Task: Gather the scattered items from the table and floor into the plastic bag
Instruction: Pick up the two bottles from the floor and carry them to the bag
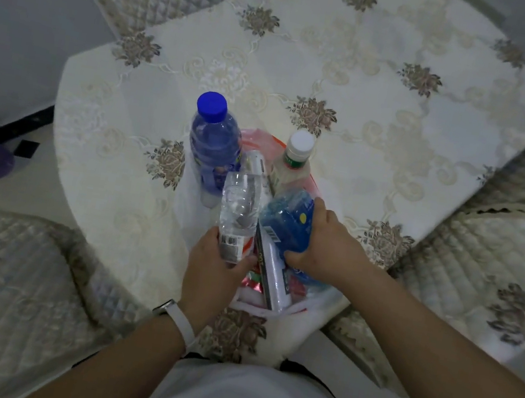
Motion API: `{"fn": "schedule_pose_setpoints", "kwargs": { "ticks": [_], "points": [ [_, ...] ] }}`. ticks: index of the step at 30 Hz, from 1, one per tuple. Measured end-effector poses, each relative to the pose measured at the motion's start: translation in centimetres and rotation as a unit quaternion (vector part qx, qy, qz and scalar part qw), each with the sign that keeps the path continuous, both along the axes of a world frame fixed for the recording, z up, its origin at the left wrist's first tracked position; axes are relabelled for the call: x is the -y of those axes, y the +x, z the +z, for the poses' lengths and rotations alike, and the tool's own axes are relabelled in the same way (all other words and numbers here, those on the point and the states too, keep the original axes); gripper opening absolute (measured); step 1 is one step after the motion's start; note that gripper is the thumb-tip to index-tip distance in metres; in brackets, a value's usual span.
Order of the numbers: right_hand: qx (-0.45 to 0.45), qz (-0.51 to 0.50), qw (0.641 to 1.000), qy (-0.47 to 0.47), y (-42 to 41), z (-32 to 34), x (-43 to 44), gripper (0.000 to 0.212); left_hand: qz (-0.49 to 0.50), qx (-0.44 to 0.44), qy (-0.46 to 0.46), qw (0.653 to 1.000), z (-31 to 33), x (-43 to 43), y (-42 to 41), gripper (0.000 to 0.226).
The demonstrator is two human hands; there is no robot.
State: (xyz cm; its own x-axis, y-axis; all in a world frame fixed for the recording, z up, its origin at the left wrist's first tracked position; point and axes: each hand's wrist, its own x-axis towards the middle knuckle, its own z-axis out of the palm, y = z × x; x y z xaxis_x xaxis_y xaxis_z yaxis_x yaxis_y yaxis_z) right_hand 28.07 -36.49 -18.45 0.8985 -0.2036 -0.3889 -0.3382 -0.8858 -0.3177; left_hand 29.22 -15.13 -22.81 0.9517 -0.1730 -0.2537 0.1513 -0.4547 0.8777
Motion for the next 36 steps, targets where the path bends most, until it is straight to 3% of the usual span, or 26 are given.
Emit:
{"fn": "schedule_pose_setpoints", "kwargs": {
  "ticks": [6, 13, 17, 25, 31, 36],
  "points": [
    [0.020, -0.009, 0.999, -0.023, -0.7, 0.0, -0.5, 0.112, -0.062, 0.020, 0.046, 0.997, -0.8, -1.4, 0.5, 0.045],
    [0.132, 0.025, 0.988, -0.082, -3.1, 1.1, -2.0, 0.074, -0.127, 0.113, 0.105, 0.980, 1.4, -2.9, 0.6, 0.051],
    [0.156, 0.031, 0.981, -0.112, -4.5, 1.6, -3.1, 0.065, -0.186, 0.163, 0.110, 0.963, 2.1, -3.5, 1.1, 0.055],
    [0.188, 0.003, 0.971, -0.146, -8.7, 3.1, -3.7, 0.053, -0.321, 0.346, 0.096, 0.876, 3.5, -1.0, 1.1, 0.049],
    [0.207, -0.030, 0.965, -0.162, -12.1, 3.8, -1.0, 0.050, -0.363, 0.416, 0.147, 0.821, 5.1, 1.7, -1.0, 0.049],
    [0.229, -0.050, 0.959, -0.159, -16.6, 4.4, 3.0, 0.051, -0.376, 0.445, 0.154, 0.798, 6.6, 6.2, -5.1, 0.048]
  ]
}}
